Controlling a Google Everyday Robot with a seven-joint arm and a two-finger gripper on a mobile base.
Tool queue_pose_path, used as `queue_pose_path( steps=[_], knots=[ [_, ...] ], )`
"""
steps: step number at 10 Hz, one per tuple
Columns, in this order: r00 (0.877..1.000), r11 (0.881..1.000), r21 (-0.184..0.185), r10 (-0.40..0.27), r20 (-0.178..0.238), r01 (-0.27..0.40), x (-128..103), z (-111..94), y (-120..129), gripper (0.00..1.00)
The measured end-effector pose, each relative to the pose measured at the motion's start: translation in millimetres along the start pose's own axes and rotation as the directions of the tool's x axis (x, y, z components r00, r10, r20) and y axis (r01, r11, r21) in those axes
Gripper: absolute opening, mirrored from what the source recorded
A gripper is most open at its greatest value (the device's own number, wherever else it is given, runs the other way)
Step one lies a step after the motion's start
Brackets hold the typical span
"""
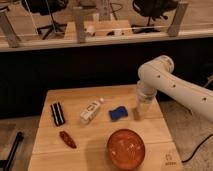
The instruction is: Place the white sponge in the ceramic cup
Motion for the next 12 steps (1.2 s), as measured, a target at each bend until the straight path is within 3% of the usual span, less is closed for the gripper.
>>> queue_pose_path(
  steps=[3, 12],
  knots=[
    [0.999, 1.0, -0.012, -0.028, 0.022, 0.028, -25, 15, -9, 0.8],
    [0.997, 0.999, -0.032, -0.019, 0.072, 0.021, -39, 60, -15, 0.8]
  ],
)
